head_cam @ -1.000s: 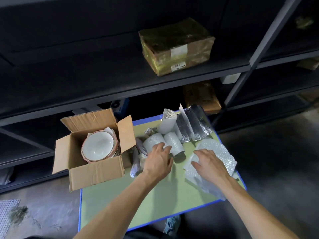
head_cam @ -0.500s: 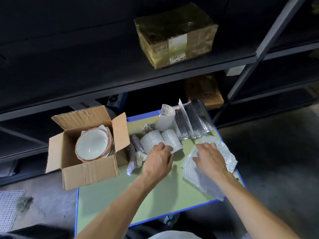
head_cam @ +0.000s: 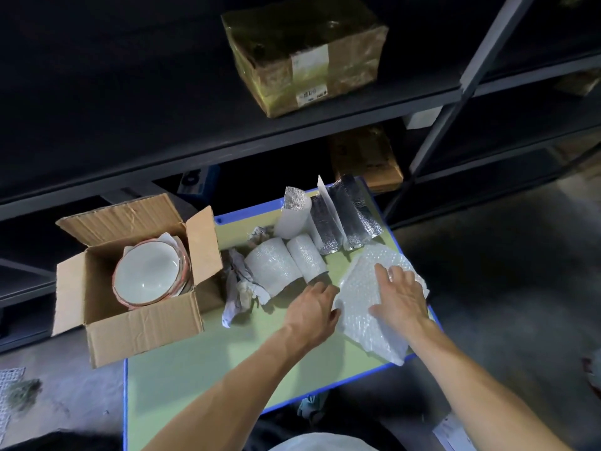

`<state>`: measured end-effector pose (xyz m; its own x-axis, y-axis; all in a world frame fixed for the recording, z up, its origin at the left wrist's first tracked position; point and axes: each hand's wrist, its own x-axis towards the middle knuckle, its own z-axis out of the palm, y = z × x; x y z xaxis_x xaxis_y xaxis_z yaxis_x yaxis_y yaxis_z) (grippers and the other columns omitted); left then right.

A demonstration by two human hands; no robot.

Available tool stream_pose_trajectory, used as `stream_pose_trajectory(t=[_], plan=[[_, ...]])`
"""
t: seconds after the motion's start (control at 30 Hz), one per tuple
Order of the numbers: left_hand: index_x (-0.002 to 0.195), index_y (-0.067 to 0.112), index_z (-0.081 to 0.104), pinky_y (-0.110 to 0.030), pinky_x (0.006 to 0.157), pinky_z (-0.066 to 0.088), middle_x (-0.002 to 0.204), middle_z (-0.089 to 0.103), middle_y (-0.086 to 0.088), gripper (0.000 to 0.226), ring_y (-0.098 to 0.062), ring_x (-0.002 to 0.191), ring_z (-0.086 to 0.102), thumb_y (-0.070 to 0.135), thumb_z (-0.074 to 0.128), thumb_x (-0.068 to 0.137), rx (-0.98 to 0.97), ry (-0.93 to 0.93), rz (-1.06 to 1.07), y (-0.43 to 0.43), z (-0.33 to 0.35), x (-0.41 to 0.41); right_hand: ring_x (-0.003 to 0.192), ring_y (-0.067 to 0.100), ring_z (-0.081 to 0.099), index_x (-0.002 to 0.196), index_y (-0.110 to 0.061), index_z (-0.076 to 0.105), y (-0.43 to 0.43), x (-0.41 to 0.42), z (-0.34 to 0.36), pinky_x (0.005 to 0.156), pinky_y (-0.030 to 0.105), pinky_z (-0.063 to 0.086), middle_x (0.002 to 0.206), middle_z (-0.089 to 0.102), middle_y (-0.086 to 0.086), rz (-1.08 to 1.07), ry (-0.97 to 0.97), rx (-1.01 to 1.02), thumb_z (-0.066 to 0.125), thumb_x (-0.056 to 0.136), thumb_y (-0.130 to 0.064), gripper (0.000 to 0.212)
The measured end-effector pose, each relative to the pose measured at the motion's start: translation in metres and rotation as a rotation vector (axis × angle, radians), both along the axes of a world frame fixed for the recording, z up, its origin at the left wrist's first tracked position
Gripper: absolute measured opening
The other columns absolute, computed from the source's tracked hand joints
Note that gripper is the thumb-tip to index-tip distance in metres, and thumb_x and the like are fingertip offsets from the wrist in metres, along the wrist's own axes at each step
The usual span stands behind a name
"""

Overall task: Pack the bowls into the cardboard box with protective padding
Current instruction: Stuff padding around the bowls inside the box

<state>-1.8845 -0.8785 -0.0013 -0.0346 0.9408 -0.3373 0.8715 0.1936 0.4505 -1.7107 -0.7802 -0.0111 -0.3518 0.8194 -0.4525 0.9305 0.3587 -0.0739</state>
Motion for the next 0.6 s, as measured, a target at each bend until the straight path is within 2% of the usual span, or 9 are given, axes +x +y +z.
stream_pose_trajectory(t=[0.07,0.13,0.23,0.3,0.43,0.5,0.57,0.6], plan=[[0.14,0.017,0.047,-0.039,0.099,0.046,0.127,0.055,-0.006,0.045,-0.026,0.121,0.052,0.034,0.052,0.099,-0.028,0.012,-0.009,0.001,-0.002,0.001,0.114,0.026,0.04,0.148,-0.022,0.023,0.001,0.001,-0.002,0.098,0.035,0.037,0.129,0.04,0.006,0.002,-0.013,0.034,0.075,0.075,-0.051,0.094],[0.139,0.015,0.047,-0.039,0.098,0.046,0.127,0.055,-0.007,0.044,-0.027,0.121,0.051,0.033,0.052,0.099,-0.038,0.015,-0.002,0.001,-0.002,0.002,0.109,0.025,0.041,0.145,-0.021,0.029,0.001,0.002,-0.002,0.097,0.034,0.038,0.122,0.04,0.004,0.026,-0.009,0.09,0.077,0.074,-0.048,0.09],[0.14,0.013,0.045,-0.038,0.099,0.044,0.128,0.054,-0.008,0.044,-0.027,0.122,0.05,0.033,0.049,0.1,-0.032,0.01,0.012,0.001,-0.003,0.003,0.106,0.024,0.05,0.138,-0.02,0.041,-0.002,0.004,0.003,0.092,0.033,0.041,0.116,0.047,0.001,0.037,0.028,0.141,0.07,0.082,-0.022,0.063],[0.14,0.013,0.045,-0.037,0.097,0.043,0.128,0.055,-0.009,0.044,-0.028,0.12,0.052,0.035,0.047,0.101,-0.01,0.012,0.028,0.001,-0.003,0.002,0.11,0.024,0.056,0.133,-0.022,0.046,-0.003,0.006,0.006,0.09,0.033,0.045,0.118,0.052,0.0,-0.006,0.114,0.092,0.06,0.086,-0.005,0.052],[0.143,0.011,0.039,-0.038,0.097,0.041,0.131,0.054,-0.011,0.052,-0.032,0.119,0.053,0.038,0.051,0.1,0.01,-0.015,0.05,0.003,0.001,0.0,0.11,0.022,0.058,0.123,-0.023,0.059,0.003,0.009,0.023,0.084,0.032,0.046,0.119,0.054,-0.003,-0.041,0.273,-0.02,0.051,0.094,-0.007,0.034],[0.142,0.011,0.038,-0.038,0.092,0.04,0.131,0.055,-0.011,0.055,-0.034,0.116,0.055,0.041,0.053,0.098,0.029,-0.042,0.056,0.004,0.003,-0.002,0.099,0.023,0.058,0.113,-0.022,0.061,0.009,0.008,0.038,0.076,0.032,0.043,0.103,0.057,-0.007,-0.028,0.334,-0.024,0.052,0.095,-0.01,0.024],[0.141,0.011,0.036,-0.038,0.085,0.041,0.127,0.059,-0.01,0.058,-0.035,0.111,0.057,0.043,0.055,0.097,0.053,-0.085,0.079,0.006,0.006,-0.005,0.08,0.023,0.053,0.098,-0.024,0.057,0.015,0.005,0.052,0.064,0.032,0.04,0.077,0.052,-0.011,-0.038,0.398,-0.053,0.051,0.095,-0.01,0.015],[0.141,0.012,0.036,-0.038,0.082,0.042,0.124,0.061,-0.008,0.058,-0.035,0.108,0.059,0.043,0.056,0.097,0.066,-0.107,0.09,0.007,0.008,-0.006,0.073,0.021,0.048,0.093,-0.026,0.054,0.018,0.004,0.056,0.059,0.03,0.038,0.07,0.049,-0.011,-0.043,0.424,-0.063,0.05,0.096,-0.011,0.016]])
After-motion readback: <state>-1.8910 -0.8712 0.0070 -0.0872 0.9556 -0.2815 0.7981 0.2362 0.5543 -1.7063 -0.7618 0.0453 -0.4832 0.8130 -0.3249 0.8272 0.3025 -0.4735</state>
